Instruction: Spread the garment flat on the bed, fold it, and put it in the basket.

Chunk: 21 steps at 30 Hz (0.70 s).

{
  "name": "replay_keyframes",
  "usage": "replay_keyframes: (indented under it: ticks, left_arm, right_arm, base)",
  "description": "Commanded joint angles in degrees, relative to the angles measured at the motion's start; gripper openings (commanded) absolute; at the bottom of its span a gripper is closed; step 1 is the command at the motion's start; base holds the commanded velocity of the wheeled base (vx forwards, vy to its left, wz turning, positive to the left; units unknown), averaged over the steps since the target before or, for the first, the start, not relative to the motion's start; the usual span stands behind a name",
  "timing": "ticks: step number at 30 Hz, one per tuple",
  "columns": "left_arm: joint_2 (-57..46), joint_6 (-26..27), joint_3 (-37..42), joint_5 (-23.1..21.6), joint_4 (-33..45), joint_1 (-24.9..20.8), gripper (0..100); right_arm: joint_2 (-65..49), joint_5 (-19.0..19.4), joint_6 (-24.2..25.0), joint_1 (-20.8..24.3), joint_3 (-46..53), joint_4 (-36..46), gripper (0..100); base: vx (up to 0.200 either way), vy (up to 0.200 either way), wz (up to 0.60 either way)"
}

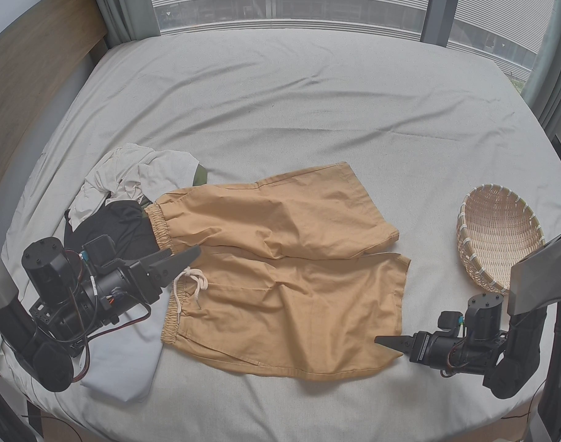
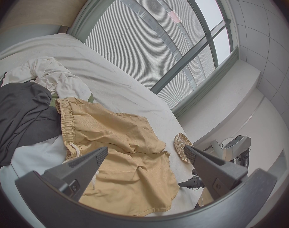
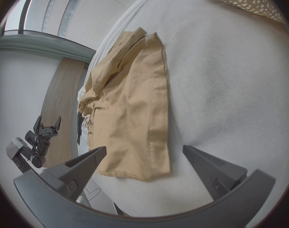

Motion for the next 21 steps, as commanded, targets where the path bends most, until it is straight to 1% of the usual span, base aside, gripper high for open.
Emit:
replay_keyframes:
  ticks: [1, 7, 11, 12, 14, 15, 17, 21]
  left_arm:
    - [0.0, 0.0, 0.3, 0.0, 0.0, 0.1, 100]
    - [0.0, 0.0, 0.2, 0.0, 0.0, 1.0, 100]
    - [0.8, 0.0, 0.3, 0.0, 0.0, 2.0, 100]
    - [1.0, 0.0, 0.3, 0.0, 0.0, 2.1, 100]
    - [1.8, 0.0, 0.2, 0.0, 0.0, 2.9, 100]
    - [2.0, 0.0, 0.2, -0.1, 0.0, 3.0, 100]
    - [2.9, 0.0, 0.2, 0.0, 0.0, 4.1, 100]
    - [4.2, 0.1, 0.9, 0.0, 0.0, 5.3, 100]
  right_arm:
    - [0.7, -0.1, 0.3, 2.3, -0.8, 0.0, 100]
    - [-3.2, 0.4, 0.3, 2.3, 2.3, 0.0, 100]
    - [-9.2, 3.2, 0.4, 2.3, 8.0, 0.0, 100]
    - [-10.5, 3.5, 0.6, 2.3, 8.2, 0.6, 100]
    - [-13.3, 3.6, 2.8, 2.2, 8.2, 1.3, 100]
    - [-13.6, 3.6, 3.1, 2.2, 8.2, 1.3, 100]
    - [-16.9, 4.3, 5.4, 1.7, 8.2, 1.4, 100]
    - [-18.5, 5.0, 6.3, 1.6, 8.2, 3.3, 100]
  base:
    - [0.0, 0.0, 0.0]
    - [0.0, 0.0, 0.0]
    - [0.0, 0.0, 0.0]
    - [0.0, 0.0, 0.0]
    - [0.0, 0.0, 0.0]
    - [0.0, 0.0, 0.0]
    - [0.0, 0.0, 0.0]
    - [0.0, 0.0, 0.0]
